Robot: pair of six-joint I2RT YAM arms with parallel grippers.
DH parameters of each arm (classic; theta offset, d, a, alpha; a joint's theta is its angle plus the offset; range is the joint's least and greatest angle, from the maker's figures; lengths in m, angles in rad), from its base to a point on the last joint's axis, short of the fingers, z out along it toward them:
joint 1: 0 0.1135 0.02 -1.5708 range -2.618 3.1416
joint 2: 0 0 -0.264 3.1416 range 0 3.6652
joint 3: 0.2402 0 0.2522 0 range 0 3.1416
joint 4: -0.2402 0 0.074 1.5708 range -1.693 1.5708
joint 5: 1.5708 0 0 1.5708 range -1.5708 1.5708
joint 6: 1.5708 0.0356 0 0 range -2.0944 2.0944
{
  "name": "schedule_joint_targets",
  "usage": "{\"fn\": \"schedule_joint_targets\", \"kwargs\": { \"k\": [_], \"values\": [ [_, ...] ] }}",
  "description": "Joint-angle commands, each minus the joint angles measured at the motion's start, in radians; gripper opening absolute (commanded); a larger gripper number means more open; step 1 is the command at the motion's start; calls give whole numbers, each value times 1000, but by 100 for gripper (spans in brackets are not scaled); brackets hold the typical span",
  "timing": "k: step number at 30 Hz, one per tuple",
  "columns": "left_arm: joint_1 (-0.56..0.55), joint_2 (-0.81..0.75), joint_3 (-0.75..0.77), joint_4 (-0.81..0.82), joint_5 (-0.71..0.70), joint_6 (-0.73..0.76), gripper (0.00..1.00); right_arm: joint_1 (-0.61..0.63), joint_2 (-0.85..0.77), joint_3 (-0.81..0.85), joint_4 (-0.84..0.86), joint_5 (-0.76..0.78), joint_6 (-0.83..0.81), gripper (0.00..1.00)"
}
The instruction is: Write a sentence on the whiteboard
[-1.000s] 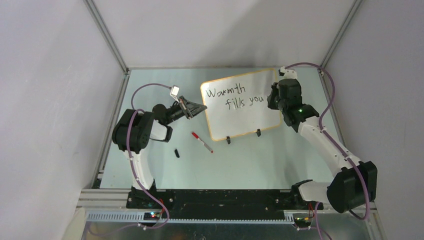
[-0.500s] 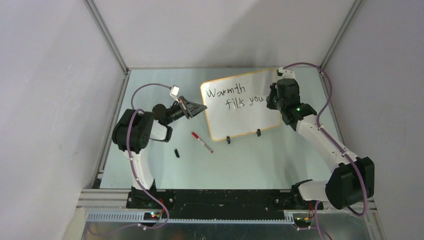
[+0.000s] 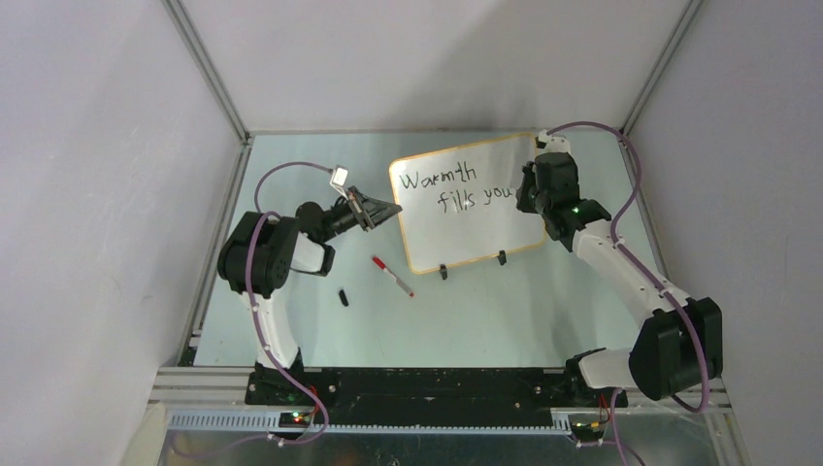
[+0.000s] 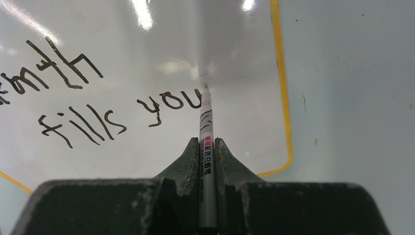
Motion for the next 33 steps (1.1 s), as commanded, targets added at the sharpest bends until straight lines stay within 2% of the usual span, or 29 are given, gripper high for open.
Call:
{"fn": "schedule_joint_targets", "kwargs": {
  "k": [1, 16, 33],
  "values": [
    [-13, -35, -11, 35, 17, 36, 0, -8, 11, 28, 41, 23, -13, 0],
    [-13, -35, -12, 35, 17, 37, 0, -10, 14, 26, -25, 27, 0, 0],
    [-12, -40, -14, 35, 16, 39, 0, -10, -5, -8, 3, 24, -8, 0]
  ]
}}
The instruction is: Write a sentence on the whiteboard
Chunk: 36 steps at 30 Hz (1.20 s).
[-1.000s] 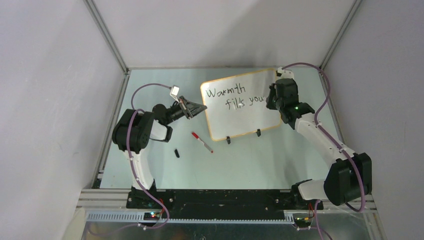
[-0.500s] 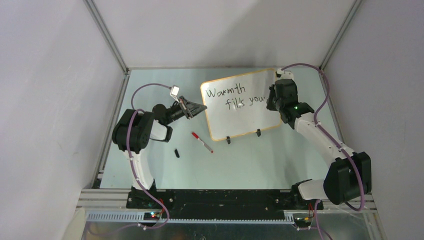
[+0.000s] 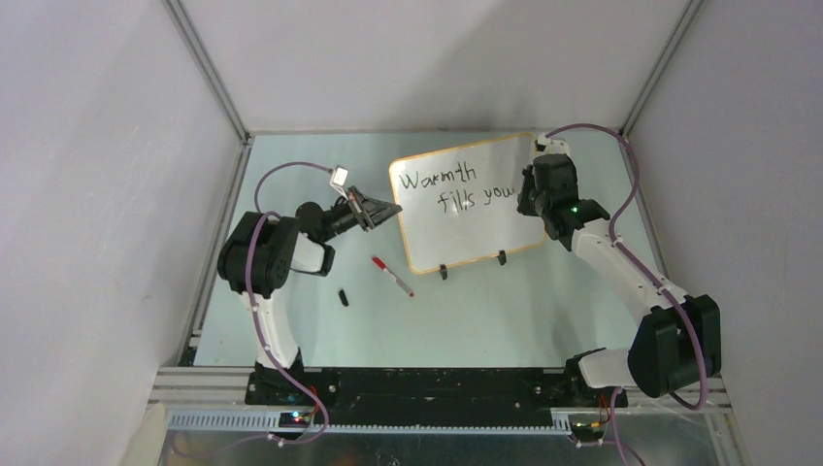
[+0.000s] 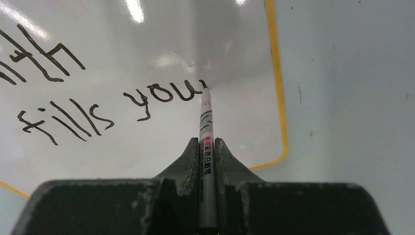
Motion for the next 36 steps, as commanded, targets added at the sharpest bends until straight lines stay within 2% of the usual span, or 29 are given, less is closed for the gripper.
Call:
{"fn": "schedule_joint_targets", "kwargs": {
  "k": [1, 36],
  "values": [
    [-14, -38, -14, 35, 17, 38, 0, -5, -18, -3, 30, 13, -8, 0],
    [-13, -38, -11, 35, 19, 38, 0, -7, 52, 108, -12, 11, -15, 0]
  ]
}}
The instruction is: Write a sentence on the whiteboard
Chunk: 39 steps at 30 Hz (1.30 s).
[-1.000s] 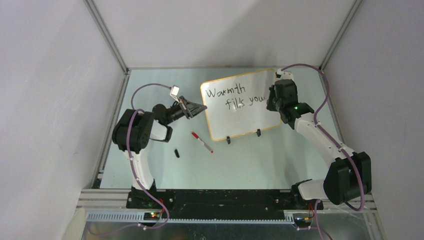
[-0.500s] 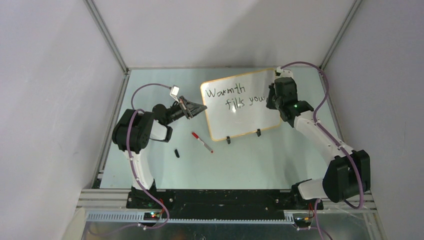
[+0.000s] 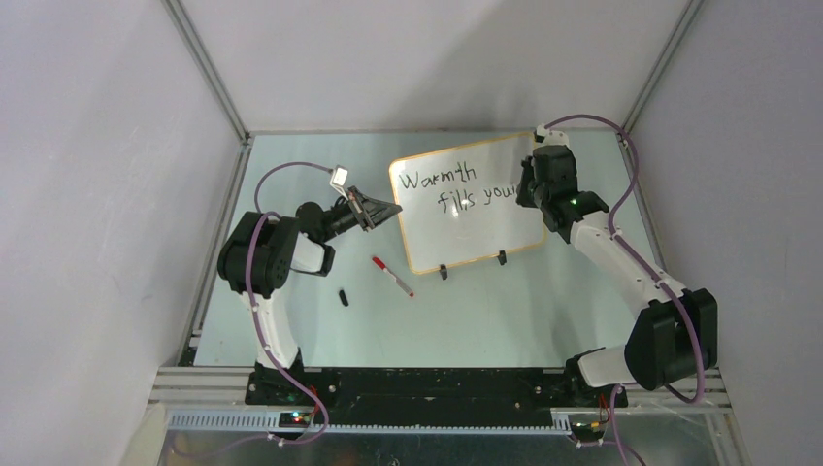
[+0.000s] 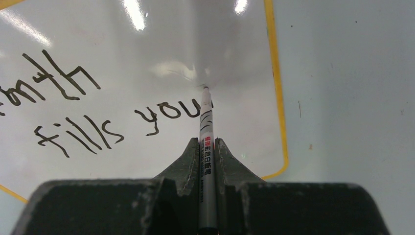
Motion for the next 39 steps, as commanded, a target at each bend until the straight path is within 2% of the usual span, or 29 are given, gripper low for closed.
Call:
{"fn": "schedule_joint_targets", "kwargs": {
  "k": [1, 14, 39],
  "values": [
    [-12, -39, -11, 35, 20, 39, 0, -5, 15, 38, -16, 12, 0, 0],
    [-11, -38, -12, 34, 17, 38, 0, -2, -48, -51, -9, 10, 19, 0],
    [-12, -39, -13, 35, 18, 39, 0, -7, -42, -27, 26, 8, 2, 0]
  ]
}}
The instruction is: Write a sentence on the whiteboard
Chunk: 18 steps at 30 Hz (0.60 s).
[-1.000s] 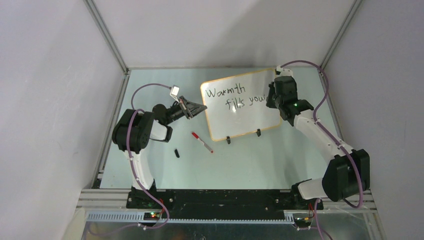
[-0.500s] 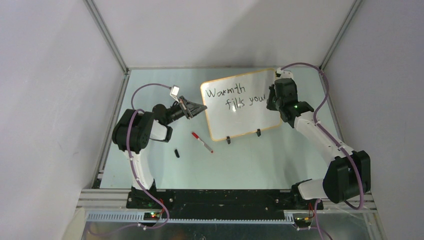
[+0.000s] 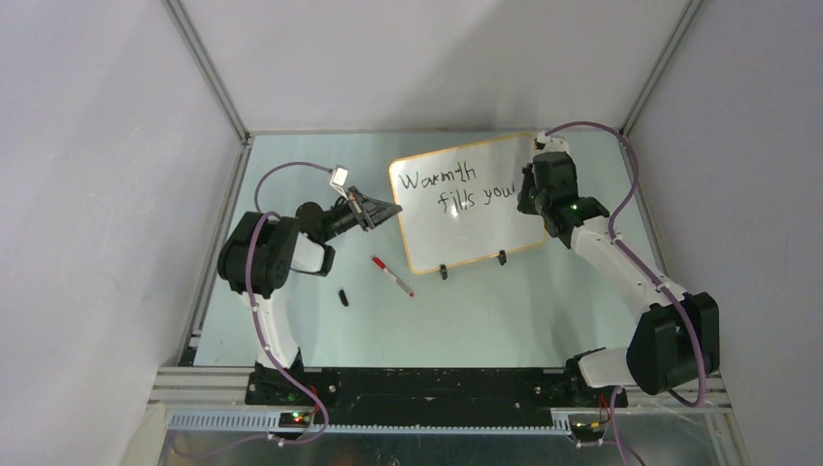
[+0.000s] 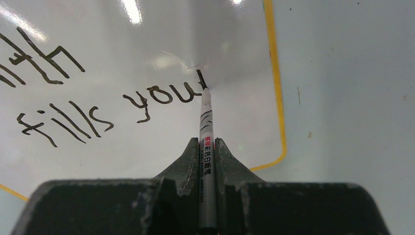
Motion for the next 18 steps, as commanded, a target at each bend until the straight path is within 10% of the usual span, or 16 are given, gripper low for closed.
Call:
{"fn": "schedule_joint_targets", "kwargs": {
  "k": [1, 18],
  "values": [
    [-12, -39, -13, 35, 18, 39, 0, -7, -18, 21, 37, 6, -8, 0],
    [-12, -38, -12, 35, 17, 38, 0, -12, -1, 61, 34, -3, -12, 0]
  ]
}}
